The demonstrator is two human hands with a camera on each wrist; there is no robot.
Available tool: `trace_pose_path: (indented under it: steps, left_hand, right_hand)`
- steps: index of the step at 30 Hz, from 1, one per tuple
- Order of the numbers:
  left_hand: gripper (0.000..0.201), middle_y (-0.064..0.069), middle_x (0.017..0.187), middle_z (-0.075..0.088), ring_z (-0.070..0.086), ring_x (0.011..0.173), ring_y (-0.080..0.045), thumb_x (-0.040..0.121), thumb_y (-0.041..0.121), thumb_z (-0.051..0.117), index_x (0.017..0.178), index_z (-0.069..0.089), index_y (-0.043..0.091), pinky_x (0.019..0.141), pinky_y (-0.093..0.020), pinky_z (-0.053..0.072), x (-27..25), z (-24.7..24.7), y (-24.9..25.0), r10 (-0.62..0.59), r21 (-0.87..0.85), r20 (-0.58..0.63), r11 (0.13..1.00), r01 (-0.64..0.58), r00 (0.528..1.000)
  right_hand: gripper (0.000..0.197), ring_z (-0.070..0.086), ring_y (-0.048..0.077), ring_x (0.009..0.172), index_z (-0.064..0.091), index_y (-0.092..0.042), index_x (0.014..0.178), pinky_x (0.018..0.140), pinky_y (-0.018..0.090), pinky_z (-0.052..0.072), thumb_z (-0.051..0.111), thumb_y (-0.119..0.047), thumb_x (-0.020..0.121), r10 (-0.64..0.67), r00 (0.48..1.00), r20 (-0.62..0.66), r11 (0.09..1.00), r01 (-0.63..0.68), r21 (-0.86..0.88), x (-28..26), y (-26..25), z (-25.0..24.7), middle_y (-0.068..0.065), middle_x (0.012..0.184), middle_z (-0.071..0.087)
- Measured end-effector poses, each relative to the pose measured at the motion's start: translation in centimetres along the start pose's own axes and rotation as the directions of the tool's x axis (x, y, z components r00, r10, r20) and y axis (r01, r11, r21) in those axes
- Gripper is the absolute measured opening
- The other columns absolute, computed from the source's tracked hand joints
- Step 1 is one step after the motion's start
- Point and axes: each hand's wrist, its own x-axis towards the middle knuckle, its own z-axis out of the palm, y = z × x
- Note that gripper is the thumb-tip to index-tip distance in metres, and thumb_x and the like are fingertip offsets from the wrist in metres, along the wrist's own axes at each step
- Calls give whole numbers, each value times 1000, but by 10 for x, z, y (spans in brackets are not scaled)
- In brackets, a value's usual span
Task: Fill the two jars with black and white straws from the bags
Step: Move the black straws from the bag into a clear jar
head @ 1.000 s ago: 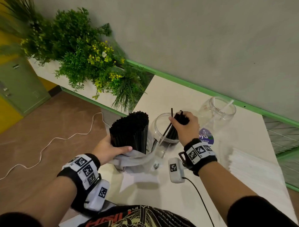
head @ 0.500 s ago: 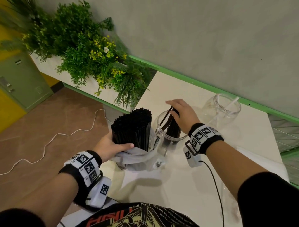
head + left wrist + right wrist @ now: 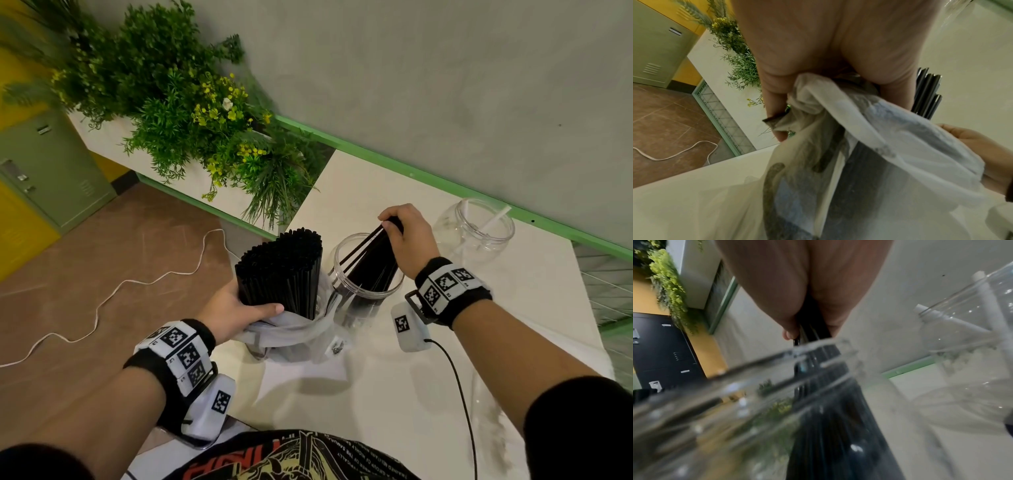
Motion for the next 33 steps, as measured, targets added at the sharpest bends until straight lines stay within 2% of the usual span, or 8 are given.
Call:
trace_pose_path:
  steps: [8, 14, 18, 21, 24, 28, 31, 33]
  left_hand:
    - [50, 18, 94, 56, 55, 98, -13, 72, 20, 82, 111, 51, 24, 84, -24, 39, -2, 0, 0, 3, 27, 4, 1000, -3, 1000]
    - [49, 15, 94, 57, 55, 94, -12, 72, 16, 82, 111, 53, 21, 81, -23, 40, -3, 1, -2, -1, 12, 3, 1000, 1, 1000]
    - [48, 16, 93, 57, 55, 93, -11, 71, 15, 82, 110, 54, 20, 80, -22, 40, -2, 1, -6, 6, 5, -6, 1000, -6, 1000]
    - [44, 18, 92, 57, 56, 91, -9, 70, 18, 83, 103, 54, 25, 82, -24, 40, -1, 1, -9, 19, 16, -8, 1000, -19, 1000]
    - [42, 17, 95, 59, 57, 93, -10, 69, 20, 84, 94, 53, 34, 85, -25, 42, 0, 0, -12, 35, 12, 2, 999, -35, 999]
    - [44, 15, 100, 61, 59, 100, -13, 68, 24, 85, 94, 53, 37, 88, -28, 44, 1, 0, -14, 44, 4, 9, 999, -44, 999]
    - [58, 11, 105, 65, 61, 103, -13, 52, 42, 88, 99, 55, 36, 92, -32, 48, -1, -1, -14, 37, -14, 33, 999, -36, 999]
    - [75, 6, 107, 67, 62, 103, -13, 39, 54, 83, 106, 58, 31, 93, -35, 50, -3, -1, -15, 38, -33, 56, 999, -36, 998]
  right_hand:
    - [12, 50, 10, 91, 62, -8, 100, 81, -2, 31, 52, -4, 94, -34, 999, 10, 999, 34, -27, -7, 6, 4, -2, 100, 55]
    - [11, 50, 12, 89, 63, -6, 100, 80, 0, 32, 54, -3, 93, -53, 999, -5, 998, 53, -42, -12, 8, 5, 5, 100, 59]
    - [21, 48, 16, 103, 61, -10, 113, 96, 23, 38, 60, -16, 93, -20, 995, 95, 996, 28, -89, -17, 9, 3, 3, 114, 54]
    - [35, 41, 22, 118, 54, -15, 125, 101, 26, 29, 62, -21, 91, -31, 999, -37, 994, 27, -103, -33, -4, -2, 5, 126, 50]
    - [31, 47, 20, 112, 55, -13, 121, 97, 31, 41, 61, -18, 91, -66, 983, -174, 996, 75, 50, -66, -35, 1, 3, 119, 51]
    - [40, 53, 5, 104, 49, -18, 127, 82, 29, 52, 63, -24, 90, -51, 993, 103, 974, 27, 223, -111, -67, 30, -4, 117, 51]
    - [64, 50, 0, 107, 34, -24, 141, 86, 27, 52, 67, -33, 87, 9, 975, 223, 972, -60, 226, -120, -78, 51, -9, 131, 43]
    - [79, 50, 5, 110, 24, -26, 146, 90, 19, 48, 71, -38, 83, 19, 966, 257, 969, -81, 233, -118, -82, 63, -10, 136, 37]
